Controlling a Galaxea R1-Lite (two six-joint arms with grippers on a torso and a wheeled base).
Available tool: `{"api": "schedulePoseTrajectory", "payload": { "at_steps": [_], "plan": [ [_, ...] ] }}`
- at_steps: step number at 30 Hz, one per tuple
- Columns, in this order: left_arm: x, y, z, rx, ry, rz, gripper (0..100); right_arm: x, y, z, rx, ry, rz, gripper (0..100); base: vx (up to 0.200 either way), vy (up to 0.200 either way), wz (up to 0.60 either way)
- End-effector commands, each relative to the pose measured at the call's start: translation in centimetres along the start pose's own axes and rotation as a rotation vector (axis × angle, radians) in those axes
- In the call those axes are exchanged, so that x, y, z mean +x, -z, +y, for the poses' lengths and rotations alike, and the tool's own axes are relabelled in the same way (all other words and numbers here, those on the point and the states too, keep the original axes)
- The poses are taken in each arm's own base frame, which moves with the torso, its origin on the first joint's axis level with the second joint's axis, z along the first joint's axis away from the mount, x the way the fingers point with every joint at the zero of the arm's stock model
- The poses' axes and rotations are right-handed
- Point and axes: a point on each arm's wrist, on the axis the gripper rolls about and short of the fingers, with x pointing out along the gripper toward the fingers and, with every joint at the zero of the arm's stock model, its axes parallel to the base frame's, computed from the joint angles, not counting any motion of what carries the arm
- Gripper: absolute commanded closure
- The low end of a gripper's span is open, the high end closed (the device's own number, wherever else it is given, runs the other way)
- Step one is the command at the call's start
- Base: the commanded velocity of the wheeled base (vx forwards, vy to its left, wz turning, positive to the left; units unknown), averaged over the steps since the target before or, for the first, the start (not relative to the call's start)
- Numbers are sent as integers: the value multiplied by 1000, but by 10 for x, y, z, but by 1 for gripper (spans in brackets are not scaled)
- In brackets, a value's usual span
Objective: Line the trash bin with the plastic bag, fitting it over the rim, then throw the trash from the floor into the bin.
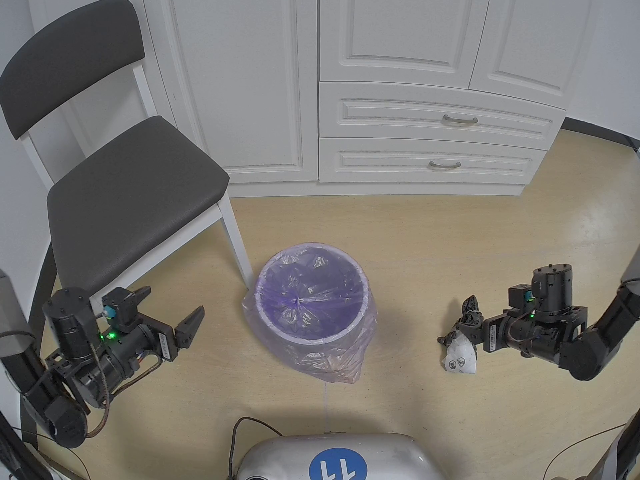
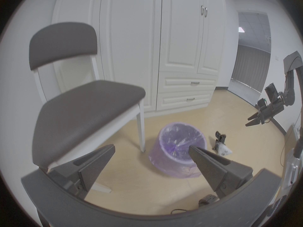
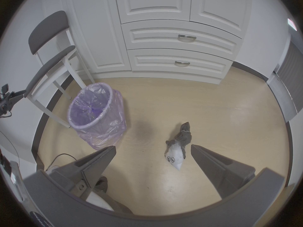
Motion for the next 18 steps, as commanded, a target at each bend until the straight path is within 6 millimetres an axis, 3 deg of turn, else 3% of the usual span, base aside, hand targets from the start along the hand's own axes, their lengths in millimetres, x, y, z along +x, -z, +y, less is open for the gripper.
{"api": "schedulePoseTrajectory", "payload": {
  "at_steps": [1,2,5,6,8,12,14,18],
  "plan": [
    [-50,-40,4,9,-26,-183,0,-62,-25,-9,51,51,-109,0,0,0,0],
    [-61,-56,5,8,-30,-218,0,-81,-31,-11,77,53,-137,0,0,0,0],
    [-87,-82,7,3,-52,-230,0,-106,-39,-16,87,64,-166,0,0,0,0],
    [-89,-83,7,2,-54,-228,0,-108,-39,-17,89,67,-169,0,0,0,0],
    [-123,-107,9,-19,-74,-178,0,-126,-48,-24,103,91,-199,0,0,0,0],
    [-161,-136,10,-124,-53,-85,0,-145,-54,-28,109,104,-197,0,0,0,0],
    [-168,-144,10,-165,-42,-59,0,-150,-56,-28,109,105,-191,0,0,0,0],
    [-159,-143,10,-175,-35,-47,0,-145,-56,-28,110,104,-156,0,0,0,0]
  ]
}}
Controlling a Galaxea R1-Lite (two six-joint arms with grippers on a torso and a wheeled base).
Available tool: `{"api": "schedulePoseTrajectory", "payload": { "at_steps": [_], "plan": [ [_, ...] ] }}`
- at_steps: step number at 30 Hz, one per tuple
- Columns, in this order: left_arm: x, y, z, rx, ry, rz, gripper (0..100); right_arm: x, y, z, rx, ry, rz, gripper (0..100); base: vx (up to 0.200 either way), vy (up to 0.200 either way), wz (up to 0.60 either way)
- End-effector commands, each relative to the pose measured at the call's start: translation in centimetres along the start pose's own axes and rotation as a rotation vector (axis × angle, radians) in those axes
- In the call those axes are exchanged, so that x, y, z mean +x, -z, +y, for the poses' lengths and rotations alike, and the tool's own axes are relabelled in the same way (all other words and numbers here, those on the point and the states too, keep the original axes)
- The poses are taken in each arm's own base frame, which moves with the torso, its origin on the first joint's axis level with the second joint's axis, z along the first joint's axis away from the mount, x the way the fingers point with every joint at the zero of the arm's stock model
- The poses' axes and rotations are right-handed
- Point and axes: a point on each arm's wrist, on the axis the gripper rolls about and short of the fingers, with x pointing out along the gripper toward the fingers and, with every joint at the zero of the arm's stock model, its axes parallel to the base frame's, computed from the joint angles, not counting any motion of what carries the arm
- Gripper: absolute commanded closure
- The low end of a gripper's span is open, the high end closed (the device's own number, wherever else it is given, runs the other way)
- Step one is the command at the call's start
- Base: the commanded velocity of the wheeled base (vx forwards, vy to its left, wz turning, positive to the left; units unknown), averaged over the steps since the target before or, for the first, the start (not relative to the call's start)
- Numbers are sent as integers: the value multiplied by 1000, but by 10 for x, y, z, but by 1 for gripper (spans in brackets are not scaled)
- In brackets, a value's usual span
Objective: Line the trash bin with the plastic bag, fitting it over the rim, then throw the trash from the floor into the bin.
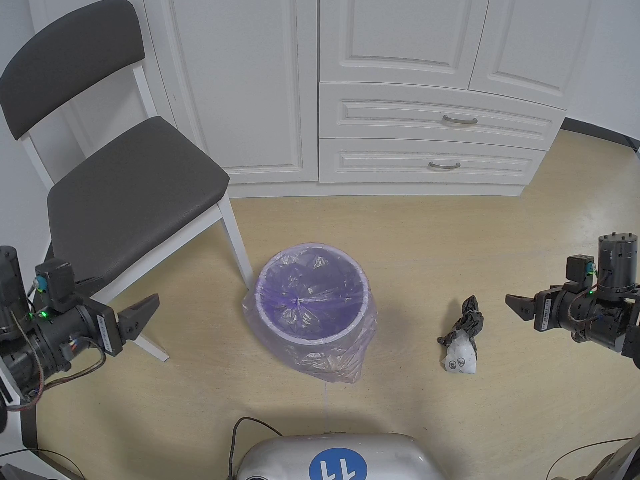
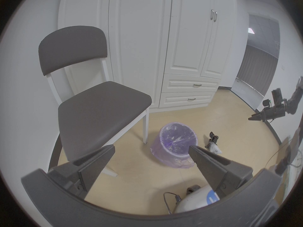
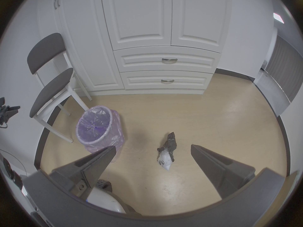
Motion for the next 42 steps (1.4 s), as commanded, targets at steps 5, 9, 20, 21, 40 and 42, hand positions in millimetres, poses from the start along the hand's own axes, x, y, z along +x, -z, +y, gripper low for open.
{"api": "schedulePoseTrajectory", "payload": {
  "at_steps": [5,9,20,21,40,42],
  "plan": [
    [-72,-58,3,-104,-4,-140,0,-21,-23,-14,36,63,82,0,0,0,0],
    [-67,-58,2,-102,-5,-154,0,8,-47,-20,69,96,227,0,0,0,0],
    [-64,-46,3,-26,-17,-142,0,83,-59,-27,189,47,396,0,0,0,0],
    [-64,-47,3,-15,-20,-148,0,85,-59,-27,187,46,396,0,0,0,0],
    [-62,-46,3,5,-21,-165,0,171,-19,-60,225,103,442,0,0,0,0],
    [-62,-45,3,7,-20,-165,0,174,-16,-61,231,94,452,0,0,0,0]
  ]
}}
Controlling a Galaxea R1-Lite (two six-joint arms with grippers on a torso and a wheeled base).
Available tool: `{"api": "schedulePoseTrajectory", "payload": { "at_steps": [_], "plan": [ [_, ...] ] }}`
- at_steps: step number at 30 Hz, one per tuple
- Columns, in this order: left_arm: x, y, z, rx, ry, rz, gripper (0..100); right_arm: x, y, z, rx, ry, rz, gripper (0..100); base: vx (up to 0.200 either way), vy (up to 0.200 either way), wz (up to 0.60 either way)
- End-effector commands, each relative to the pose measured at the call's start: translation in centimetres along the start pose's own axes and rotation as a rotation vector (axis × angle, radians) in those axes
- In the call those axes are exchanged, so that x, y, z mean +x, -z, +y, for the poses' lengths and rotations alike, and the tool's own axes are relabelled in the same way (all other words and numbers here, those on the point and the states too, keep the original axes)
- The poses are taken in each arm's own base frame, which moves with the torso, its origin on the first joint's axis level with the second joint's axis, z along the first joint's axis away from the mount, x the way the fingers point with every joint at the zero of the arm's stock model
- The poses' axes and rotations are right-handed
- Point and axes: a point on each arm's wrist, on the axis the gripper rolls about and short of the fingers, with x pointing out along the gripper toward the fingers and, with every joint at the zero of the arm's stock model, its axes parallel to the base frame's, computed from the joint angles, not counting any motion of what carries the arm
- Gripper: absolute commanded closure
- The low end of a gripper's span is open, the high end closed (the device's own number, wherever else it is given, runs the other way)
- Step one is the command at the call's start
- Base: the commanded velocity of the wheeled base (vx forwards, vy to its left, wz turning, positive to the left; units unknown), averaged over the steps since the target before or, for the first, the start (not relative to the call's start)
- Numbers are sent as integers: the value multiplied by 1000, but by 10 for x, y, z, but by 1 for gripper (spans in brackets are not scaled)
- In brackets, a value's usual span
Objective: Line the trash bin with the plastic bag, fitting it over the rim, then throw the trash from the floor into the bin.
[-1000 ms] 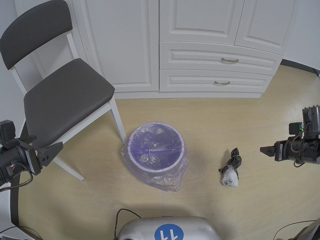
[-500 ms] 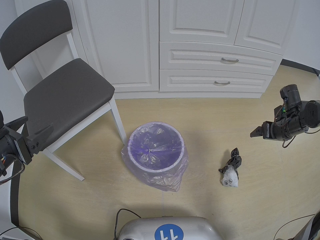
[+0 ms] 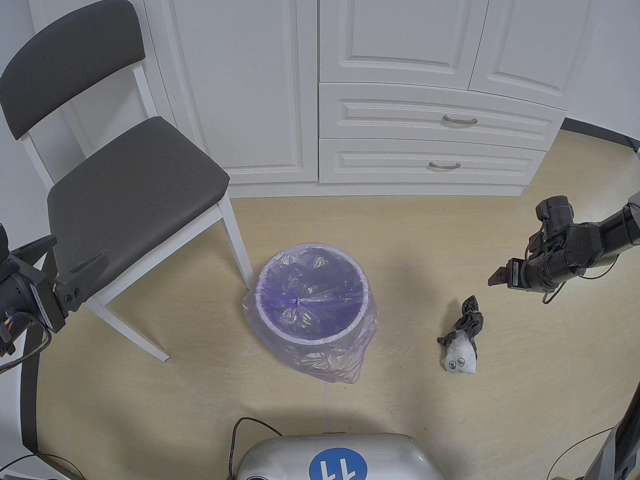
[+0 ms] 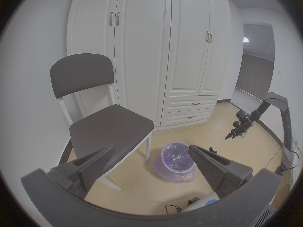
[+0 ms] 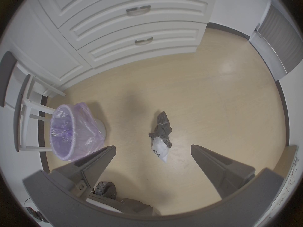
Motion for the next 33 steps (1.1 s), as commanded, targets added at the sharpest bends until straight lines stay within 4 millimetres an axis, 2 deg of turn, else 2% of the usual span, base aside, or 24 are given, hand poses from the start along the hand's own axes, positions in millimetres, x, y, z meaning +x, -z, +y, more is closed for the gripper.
{"api": "schedulePoseTrajectory", "payload": {
  "at_steps": [1,24,28,29,31,32,33],
  "plan": [
    [0,0,0,0,3,-2,0,25,9,-8,13,1,58,0,0,0,0],
    [-1,2,0,1,0,2,0,111,33,-30,62,-37,80,0,0,0,0],
    [-1,2,0,1,0,2,0,139,37,-36,78,-64,99,0,0,0,0],
    [-1,2,0,1,0,2,0,140,38,-37,80,-64,102,0,0,0,0],
    [-1,2,0,1,0,5,0,163,36,-39,108,-74,96,0,0,0,0],
    [-1,2,0,1,0,5,0,163,36,-39,108,-74,96,0,0,0,0],
    [0,3,0,3,0,8,0,177,32,-37,130,-78,84,0,0,0,0]
  ]
}}
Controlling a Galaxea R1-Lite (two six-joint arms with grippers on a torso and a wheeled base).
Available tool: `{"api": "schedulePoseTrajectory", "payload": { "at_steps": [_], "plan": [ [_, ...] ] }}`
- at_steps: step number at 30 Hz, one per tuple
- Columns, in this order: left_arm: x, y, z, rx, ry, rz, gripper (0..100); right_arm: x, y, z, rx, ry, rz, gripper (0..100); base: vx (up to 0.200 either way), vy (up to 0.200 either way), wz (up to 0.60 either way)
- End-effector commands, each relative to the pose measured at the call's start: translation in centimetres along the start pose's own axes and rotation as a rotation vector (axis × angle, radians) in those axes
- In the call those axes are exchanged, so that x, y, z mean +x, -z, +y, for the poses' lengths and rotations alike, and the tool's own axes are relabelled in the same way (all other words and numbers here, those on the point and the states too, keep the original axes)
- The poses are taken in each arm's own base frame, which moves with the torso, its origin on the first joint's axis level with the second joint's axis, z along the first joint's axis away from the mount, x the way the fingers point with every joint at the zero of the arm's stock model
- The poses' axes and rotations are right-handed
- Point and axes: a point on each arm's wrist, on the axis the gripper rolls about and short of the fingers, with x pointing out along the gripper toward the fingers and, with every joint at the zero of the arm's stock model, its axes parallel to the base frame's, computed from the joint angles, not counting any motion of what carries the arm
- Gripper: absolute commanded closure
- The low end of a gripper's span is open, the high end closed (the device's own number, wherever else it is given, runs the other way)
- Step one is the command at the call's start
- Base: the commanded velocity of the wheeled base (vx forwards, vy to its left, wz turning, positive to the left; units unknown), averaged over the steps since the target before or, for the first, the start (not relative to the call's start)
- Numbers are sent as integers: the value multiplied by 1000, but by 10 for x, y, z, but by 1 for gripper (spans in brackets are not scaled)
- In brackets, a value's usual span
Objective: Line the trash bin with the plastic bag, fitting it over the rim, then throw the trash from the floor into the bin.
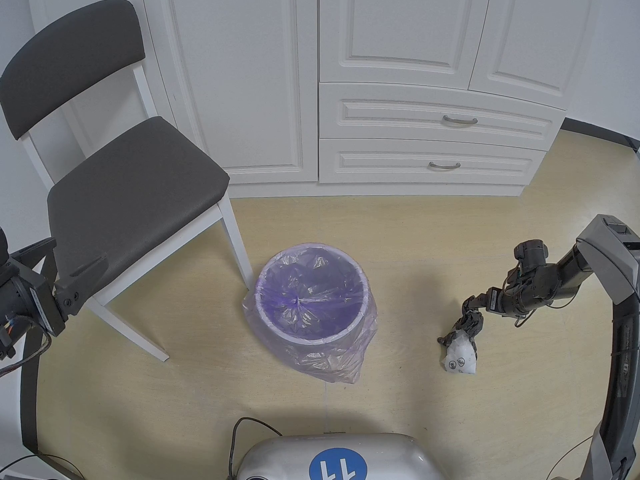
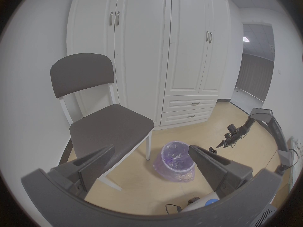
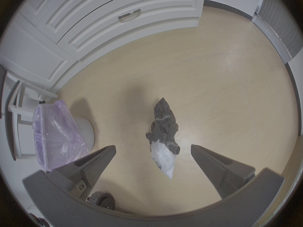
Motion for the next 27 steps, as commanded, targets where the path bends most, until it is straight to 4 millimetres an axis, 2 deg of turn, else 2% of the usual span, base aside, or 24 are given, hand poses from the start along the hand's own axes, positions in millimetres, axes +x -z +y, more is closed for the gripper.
{"api": "schedulePoseTrajectory", "payload": {
  "at_steps": [1,7,9,14,17,19,20,27],
  "plan": [
    [2,0,0,2,0,5,0,50,3,-6,54,-9,17,0,0,0,0],
    [2,0,0,11,3,5,0,68,-2,-6,57,-15,-8,0,0,0,0],
    [1,2,0,31,1,8,0,81,1,-9,65,-8,18,0,0,0,0],
    [2,2,0,36,0,5,0,85,-6,-10,95,34,166,0,0,0,0],
    [3,2,0,32,-4,-2,0,92,-14,-10,105,42,175,0,0,0,0],
    [3,1,0,32,-4,-5,0,99,-10,-11,112,50,193,0,0,0,0],
    [2,0,0,31,-6,-13,0,109,2,-14,104,68,222,0,0,0,0],
    [2,0,0,31,-6,-16,0,125,18,-17,-7,101,247,0,0,0,0]
  ]
}}
